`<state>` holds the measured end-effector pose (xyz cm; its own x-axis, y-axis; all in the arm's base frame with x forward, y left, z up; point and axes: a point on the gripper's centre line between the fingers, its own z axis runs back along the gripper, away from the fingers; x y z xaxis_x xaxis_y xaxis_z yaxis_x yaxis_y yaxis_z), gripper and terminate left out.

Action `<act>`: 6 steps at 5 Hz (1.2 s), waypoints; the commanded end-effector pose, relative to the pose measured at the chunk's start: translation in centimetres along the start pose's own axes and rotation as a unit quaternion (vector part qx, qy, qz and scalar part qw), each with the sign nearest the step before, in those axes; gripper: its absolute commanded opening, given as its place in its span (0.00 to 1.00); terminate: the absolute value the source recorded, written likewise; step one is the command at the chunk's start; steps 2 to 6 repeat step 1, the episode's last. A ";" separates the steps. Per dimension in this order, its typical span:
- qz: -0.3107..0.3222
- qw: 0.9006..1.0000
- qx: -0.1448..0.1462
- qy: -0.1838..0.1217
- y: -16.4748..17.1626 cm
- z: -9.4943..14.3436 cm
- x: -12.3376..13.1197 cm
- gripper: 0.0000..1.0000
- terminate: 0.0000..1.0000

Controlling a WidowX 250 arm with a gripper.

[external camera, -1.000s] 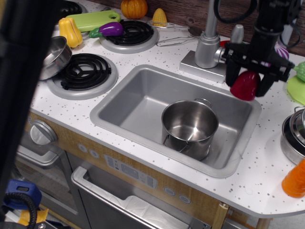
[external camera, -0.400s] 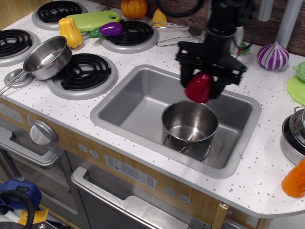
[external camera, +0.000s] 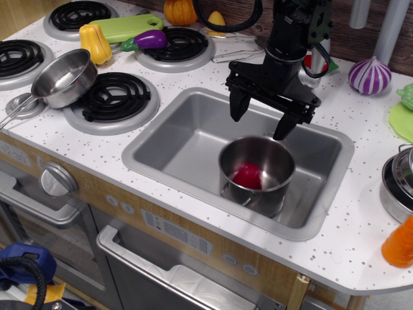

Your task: Put sweet potato in pot which is in sink

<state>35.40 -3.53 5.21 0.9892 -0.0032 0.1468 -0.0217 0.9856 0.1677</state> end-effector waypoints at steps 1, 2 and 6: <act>0.011 0.999 -0.005 -0.036 0.7 2.3 0.9 1.00 1.00; 0.011 0.999 -0.005 -0.036 0.7 2.3 0.9 1.00 1.00; 0.011 0.999 -0.005 -0.036 0.7 2.3 0.9 1.00 1.00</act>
